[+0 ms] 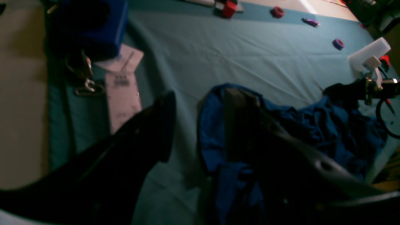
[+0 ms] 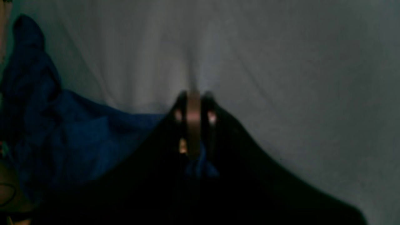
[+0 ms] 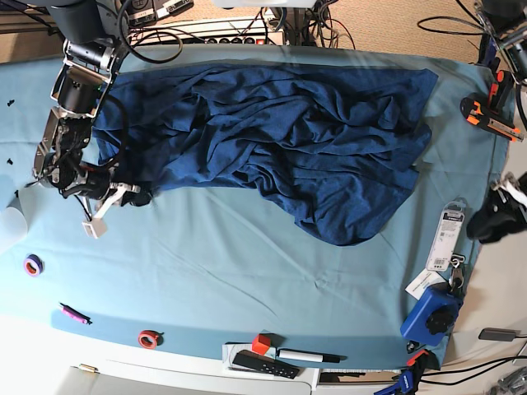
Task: Layout the t-shirt on the table in an organized manner, then fold the t-shirt properly
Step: 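Move the right gripper to the shirt's side edge and grasp it, then grasp the opposite shirt edge with the left gripper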
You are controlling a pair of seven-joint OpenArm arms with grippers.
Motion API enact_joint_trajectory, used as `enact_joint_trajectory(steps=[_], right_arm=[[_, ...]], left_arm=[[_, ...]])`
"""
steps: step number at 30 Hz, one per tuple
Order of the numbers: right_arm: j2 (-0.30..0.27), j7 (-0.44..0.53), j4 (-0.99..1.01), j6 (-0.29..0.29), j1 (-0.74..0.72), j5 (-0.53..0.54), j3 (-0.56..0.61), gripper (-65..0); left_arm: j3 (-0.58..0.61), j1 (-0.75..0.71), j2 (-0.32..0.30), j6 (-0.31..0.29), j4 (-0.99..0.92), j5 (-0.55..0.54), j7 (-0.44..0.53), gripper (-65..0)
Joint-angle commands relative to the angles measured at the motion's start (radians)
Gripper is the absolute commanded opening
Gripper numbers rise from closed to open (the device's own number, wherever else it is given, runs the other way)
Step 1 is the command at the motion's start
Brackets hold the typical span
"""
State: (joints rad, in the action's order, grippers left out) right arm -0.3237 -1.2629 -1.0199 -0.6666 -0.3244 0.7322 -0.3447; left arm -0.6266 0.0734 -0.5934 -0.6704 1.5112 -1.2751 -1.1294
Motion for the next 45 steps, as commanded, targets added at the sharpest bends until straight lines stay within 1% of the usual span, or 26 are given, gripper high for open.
enact_joint_trajectory(steps=[1,3,5,8,10,15,20,23,25,27,28,30,31,33,35,39,42,45], right_arm=[[-0.009,-0.045,-0.002,0.006,-0.005,-0.052,-0.005,-65.0],[-0.009,-0.043,-0.002,0.006,-0.005,-0.055,-0.023,-65.0],[-0.012,-0.028,-0.002,0.005,-0.006,-0.082,-0.044,-65.0],[-0.031,0.036,-0.002,0.012,-0.005,-0.154,-0.061,-65.0],[-0.044,0.069,-0.002,0.022,-0.005,-0.183,-0.063,-65.0],[-0.071,0.112,-0.002,0.043,-0.005,-0.24,-0.062,-65.0],[-0.075,0.2,-0.002,0.119,-0.005,-0.335,-0.062,-65.0],[-0.074,0.204,-0.002,0.125,-0.005,-0.34,-0.062,-65.0],[-0.072,0.203,-0.002,0.125,-0.005,-0.34,-0.062,-65.0],[-0.072,0.201,-0.002,0.125,-0.005,-0.333,-0.062,-65.0],[-0.072,0.201,-0.002,0.125,-0.005,-0.331,-0.062,-65.0],[-0.072,0.201,-0.002,0.125,-0.005,-0.33,-0.062,-65.0],[-0.072,0.201,-0.002,0.125,-0.005,-0.33,-0.062,-65.0],[-0.072,0.201,-0.002,0.125,-0.005,-0.329,-0.062,-65.0],[-0.072,0.2,-0.002,0.125,-0.005,-0.33,-0.062,-65.0],[-0.072,0.188,-0.002,0.125,-0.005,-0.33,-0.062,-65.0],[-0.072,0.189,-0.002,0.125,-0.005,-0.33,-0.062,-65.0],[-0.072,0.189,-0.002,0.125,-0.005,-0.33,-0.062,-65.0]], left_arm=[[-0.002,0.005,-0.024,0.0,0.011,-0.026,0.02,-40.5],[0.006,-0.011,-0.021,0.0,0.011,-0.027,0.023,-40.5],[0.019,-0.022,-0.016,0.0,0.011,-0.028,0.023,-40.5],[0.034,-0.024,0.009,0.0,0.011,-0.034,0.023,-40.5],[0.05,-0.024,0.025,0.0,0.011,-0.033,0.023,-40.5],[0.138,-0.024,0.068,0.0,0.011,-0.031,0.03,-40.5],[0.243,-0.021,0.113,0.0,0.011,0.066,0.124,-40.5],[0.293,-0.004,0.137,0.0,0.011,0.138,0.175,-40.5],[0.327,0.017,0.151,0.0,0.011,0.207,0.224,-40.0],[0.377,0.044,0.153,0.002,0.011,0.301,0.299,-35.7],[0.407,0.058,0.153,0.027,0.011,0.354,0.333,-33.4],[0.478,0.095,0.153,0.109,0.009,0.46,0.373,-30.3],[0.515,0.115,0.153,0.142,0.003,0.505,0.387,-30.2],[0.586,0.164,0.153,0.191,-0.015,0.557,0.389,-30.2],[0.655,0.218,0.153,0.226,-0.053,0.587,0.386,-30.2],[0.752,0.342,0.159,0.233,-0.238,0.618,0.389,-30.3],[0.767,0.422,0.183,0.2,-0.421,0.617,0.388,-30.3],[0.768,0.466,0.2,0.155,-0.549,0.588,0.379,-30.5]])
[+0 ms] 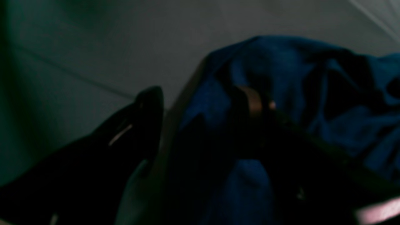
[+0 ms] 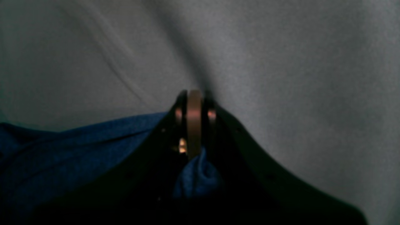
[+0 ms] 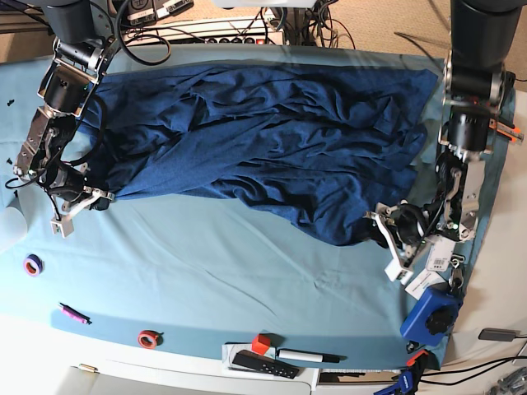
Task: Layout the t-shirt on the table in an organized manner, then fold the t-shirt properly
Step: 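Grasp the opposite shirt edge with the left gripper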
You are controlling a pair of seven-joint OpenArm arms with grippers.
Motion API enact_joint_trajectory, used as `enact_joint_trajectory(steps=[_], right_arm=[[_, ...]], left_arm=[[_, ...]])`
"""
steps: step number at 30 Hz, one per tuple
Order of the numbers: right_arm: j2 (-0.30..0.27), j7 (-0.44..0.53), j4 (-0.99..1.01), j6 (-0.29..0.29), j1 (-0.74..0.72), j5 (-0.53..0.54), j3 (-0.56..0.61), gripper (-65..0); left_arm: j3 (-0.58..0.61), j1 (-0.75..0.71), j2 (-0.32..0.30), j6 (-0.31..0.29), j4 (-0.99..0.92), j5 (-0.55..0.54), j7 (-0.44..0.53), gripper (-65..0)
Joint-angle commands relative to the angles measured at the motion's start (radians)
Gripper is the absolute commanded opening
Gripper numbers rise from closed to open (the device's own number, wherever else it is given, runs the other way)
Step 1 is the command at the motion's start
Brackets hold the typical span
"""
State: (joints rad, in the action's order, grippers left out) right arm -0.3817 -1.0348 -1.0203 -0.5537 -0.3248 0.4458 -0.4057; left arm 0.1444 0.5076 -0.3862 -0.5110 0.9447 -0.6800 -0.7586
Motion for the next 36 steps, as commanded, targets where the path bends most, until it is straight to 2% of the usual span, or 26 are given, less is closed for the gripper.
enact_joint_trajectory(steps=[1,2,4,7,9,12,16,18,22,27,30,32,34,36], right_arm=[[-0.014,-0.039,-0.002,0.012,-0.005,-0.043,-0.001,-65.0],[-0.014,-0.039,-0.002,0.012,-0.005,-0.043,-0.001,-65.0],[-0.014,-0.039,-0.002,0.012,-0.005,-0.044,-0.001,-65.0],[-0.015,-0.04,-0.002,0.013,-0.005,-0.049,-0.001,-65.0],[-0.015,-0.039,-0.002,0.035,-0.005,-0.062,-0.001,-65.0],[-0.015,-0.034,-0.002,0.082,-0.005,-0.09,-0.002,-65.0],[-0.015,-0.023,-0.002,0.122,-0.005,-0.133,-0.002,-65.0],[-0.014,-0.009,-0.002,0.145,-0.004,-0.138,-0.002,-65.0],[-0.014,0.004,-0.002,0.18,-0.005,-0.142,-0.001,-65.0],[-0.014,0.004,-0.002,0.184,-0.005,-0.145,-0.001,-65.0],[-0.014,0.003,-0.002,0.184,-0.005,-0.145,-0.001,-65.0],[-0.014,0.003,-0.002,0.184,-0.005,-0.145,-0.001,-64.3],[-0.014,0.004,-0.002,0.179,-0.005,-0.145,-0.001,-51.8],[-0.014,0.01,-0.002,0.159,-0.005,-0.144,-0.001,-41.1]], left_arm=[[-0.003,0.039,-0.006,-0.016,-0.008,-0.026,-0.007,-31.4],[-0.003,0.042,-0.005,-0.034,-0.024,-0.042,-0.025,-33.1],[-0.003,0.035,-0.005,-0.057,-0.028,-0.062,-0.054,-41.7],[-0.003,0.029,-0.006,-0.125,-0.028,-0.1,-0.1,-65.0],[-0.003,0.029,-0.01,-0.143,-0.028,-0.11,-0.126,-65.0],[-0.003,0.03,-0.027,-0.138,-0.028,-0.111,-0.135,-65.0],[-0.004,0.03,-0.067,-0.059,-0.028,-0.13,-0.132,-65.0],[-0.004,0.029,-0.087,-0.046,-0.028,-0.149,-0.132,-65.0],[-0.004,0.029,-0.103,-0.046,-0.028,-0.151,-0.143,-65.0],[-0.004,0.022,-0.101,-0.047,-0.028,-0.173,-0.143,-65.0],[-0.004,0.023,-0.101,-0.082,-0.027,-0.204,-0.143,-65.0],[-0.004,0.023,-0.101,-0.093,-0.026,-0.211,-0.143,-49.7],[-0.004,0.023,-0.101,-0.092,-0.026,-0.211,-0.144,-36.5],[-0.004,0.023,-0.102,-0.092,-0.026,-0.211,-0.151,-34.9]])
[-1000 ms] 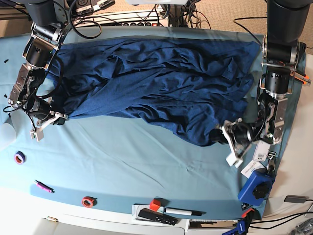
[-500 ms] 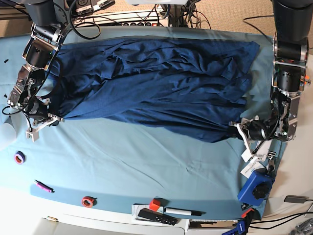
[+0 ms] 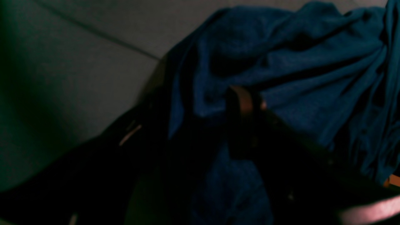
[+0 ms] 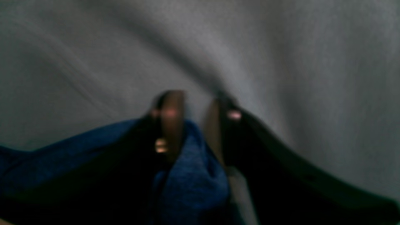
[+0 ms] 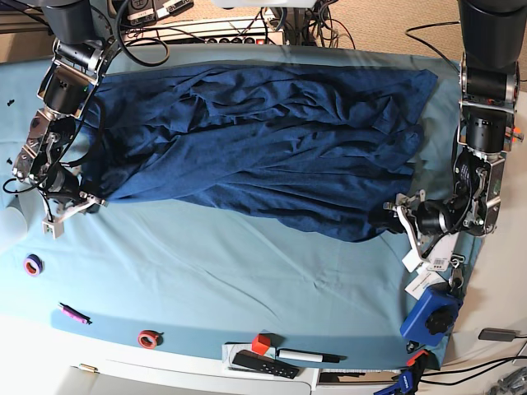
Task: Layout the t-shirt on the table in an organized manner, then fold the t-shirt properly
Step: 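Grasp the opposite shirt edge with the left gripper, then pull the shirt edges apart with both grippers to stretch it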
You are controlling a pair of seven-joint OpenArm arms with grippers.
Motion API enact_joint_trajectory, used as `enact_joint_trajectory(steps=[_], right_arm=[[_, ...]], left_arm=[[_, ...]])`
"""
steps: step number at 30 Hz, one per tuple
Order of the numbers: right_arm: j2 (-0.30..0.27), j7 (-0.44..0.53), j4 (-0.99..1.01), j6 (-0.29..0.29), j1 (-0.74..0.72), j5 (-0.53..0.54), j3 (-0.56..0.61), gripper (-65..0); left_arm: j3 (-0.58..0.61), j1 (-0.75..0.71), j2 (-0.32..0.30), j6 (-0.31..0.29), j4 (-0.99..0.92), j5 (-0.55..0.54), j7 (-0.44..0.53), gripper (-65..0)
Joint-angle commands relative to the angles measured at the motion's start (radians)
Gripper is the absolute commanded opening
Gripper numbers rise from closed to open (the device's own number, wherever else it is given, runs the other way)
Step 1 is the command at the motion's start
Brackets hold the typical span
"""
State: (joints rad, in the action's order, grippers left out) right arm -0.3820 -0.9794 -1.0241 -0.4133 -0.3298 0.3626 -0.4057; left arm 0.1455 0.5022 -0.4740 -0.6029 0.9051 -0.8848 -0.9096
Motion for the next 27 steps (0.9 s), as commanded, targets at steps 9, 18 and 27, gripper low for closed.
enact_joint_trajectory(steps=[9,18,27], right_arm=[[-0.014,-0.029,0.002,0.017,0.0,-0.061,-0.001,-39.0],[-0.014,-0.042,0.002,0.017,0.0,-0.061,-0.001,-39.3],[-0.014,-0.061,0.002,0.017,0.0,-0.047,-0.001,-65.0]], left_arm=[[-0.005,0.028,-0.014,-0.001,0.014,-0.024,0.005,-44.7],[-0.005,0.028,-0.019,-0.055,0.014,-0.036,0.015,-65.0],[-0.005,0.046,-0.044,-0.095,0.019,-0.089,0.012,-65.0]])
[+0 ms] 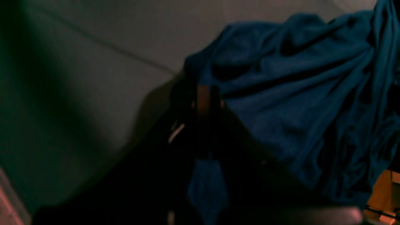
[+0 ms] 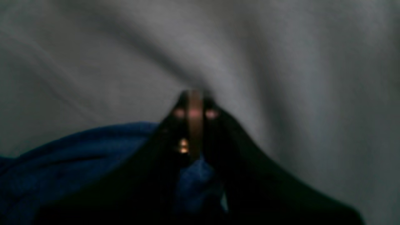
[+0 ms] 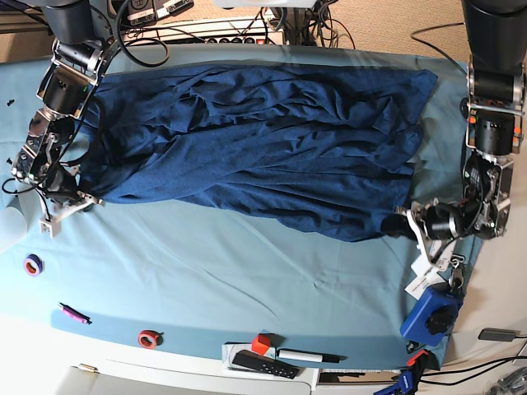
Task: Layout the t-shirt on the table in an organized manner, then fold the t-shirt properly
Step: 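Pull the shirt edges apart with both grippers to stretch it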
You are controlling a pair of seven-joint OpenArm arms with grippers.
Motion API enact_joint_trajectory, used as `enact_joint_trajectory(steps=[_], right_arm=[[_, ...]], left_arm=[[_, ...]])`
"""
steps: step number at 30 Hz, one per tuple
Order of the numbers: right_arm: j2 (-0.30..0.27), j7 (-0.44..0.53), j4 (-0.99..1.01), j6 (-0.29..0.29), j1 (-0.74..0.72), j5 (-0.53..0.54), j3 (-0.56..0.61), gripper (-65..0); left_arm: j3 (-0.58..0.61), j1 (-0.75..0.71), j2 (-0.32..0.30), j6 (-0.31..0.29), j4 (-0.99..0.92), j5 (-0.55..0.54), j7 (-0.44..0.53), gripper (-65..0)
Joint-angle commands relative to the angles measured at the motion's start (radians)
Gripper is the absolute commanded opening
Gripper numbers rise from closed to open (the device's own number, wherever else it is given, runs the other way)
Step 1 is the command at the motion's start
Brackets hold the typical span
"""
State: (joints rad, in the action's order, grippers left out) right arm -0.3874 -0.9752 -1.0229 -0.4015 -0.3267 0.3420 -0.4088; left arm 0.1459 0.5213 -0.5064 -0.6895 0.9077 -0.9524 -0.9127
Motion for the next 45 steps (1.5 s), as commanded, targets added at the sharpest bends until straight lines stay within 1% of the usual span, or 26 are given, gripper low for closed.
enact_joint_trajectory(steps=[1,5,8,10,16,19,26,30,34,41,45], right_arm=[[-0.009,-0.066,0.001,0.005,-0.003,-0.021,0.002,-65.0],[-0.01,-0.066,-0.005,0.001,-0.002,-0.026,0.002,-65.0],[-0.009,-0.066,-0.021,-0.032,-0.002,-0.029,0.002,-65.0],[-0.009,-0.067,-0.038,-0.037,-0.002,-0.025,0.002,-65.0],[-0.009,-0.082,-0.146,-0.037,0.025,-0.025,0.002,-65.0],[-0.009,-0.089,-0.235,-0.037,0.073,-0.025,0.002,-65.0],[-0.009,-0.09,-0.485,-0.036,0.218,-0.026,0.001,-65.0],[-0.009,-0.089,-0.575,-0.035,0.261,-0.026,0.001,-65.0],[-0.009,-0.092,-0.59,-0.035,0.266,-0.051,0.001,-65.0],[-0.009,-0.095,-0.59,-0.031,0.267,-0.217,0.001,-65.0],[-0.009,-0.095,-0.59,-0.024,0.272,-0.223,0.001,-65.0]], left_arm=[[-0.005,0.027,-0.012,-0.009,0.016,-0.026,0.014,-65.0],[-0.006,0.026,-0.024,-0.009,0.016,-0.106,0.01,-65.0],[-0.044,0.027,-0.043,-0.009,0.022,-0.189,-0.019,-65.0],[-0.09,0.027,-0.055,-0.009,0.028,-0.254,-0.085,-65.0],[-0.217,0.021,-0.087,-0.009,0.028,-0.531,-0.353,-65.0],[-0.232,0.021,-0.104,-0.009,0.028,-0.531,-0.484,-65.0],[-0.232,-0.012,-0.117,-0.009,0.029,-0.531,-0.484,-65.0],[-0.232,-0.062,-0.121,-0.009,0.029,-0.531,-0.484,-65.0],[-0.232,-0.124,-0.13,-0.009,0.045,-0.531,-0.484,-65.0],[-0.232,-0.208,-0.172,-0.009,0.116,-0.531,-0.484,-65.0],[-0.232,-0.249,-0.175,-0.009,0.181,-0.531,-0.484,-65.0]])
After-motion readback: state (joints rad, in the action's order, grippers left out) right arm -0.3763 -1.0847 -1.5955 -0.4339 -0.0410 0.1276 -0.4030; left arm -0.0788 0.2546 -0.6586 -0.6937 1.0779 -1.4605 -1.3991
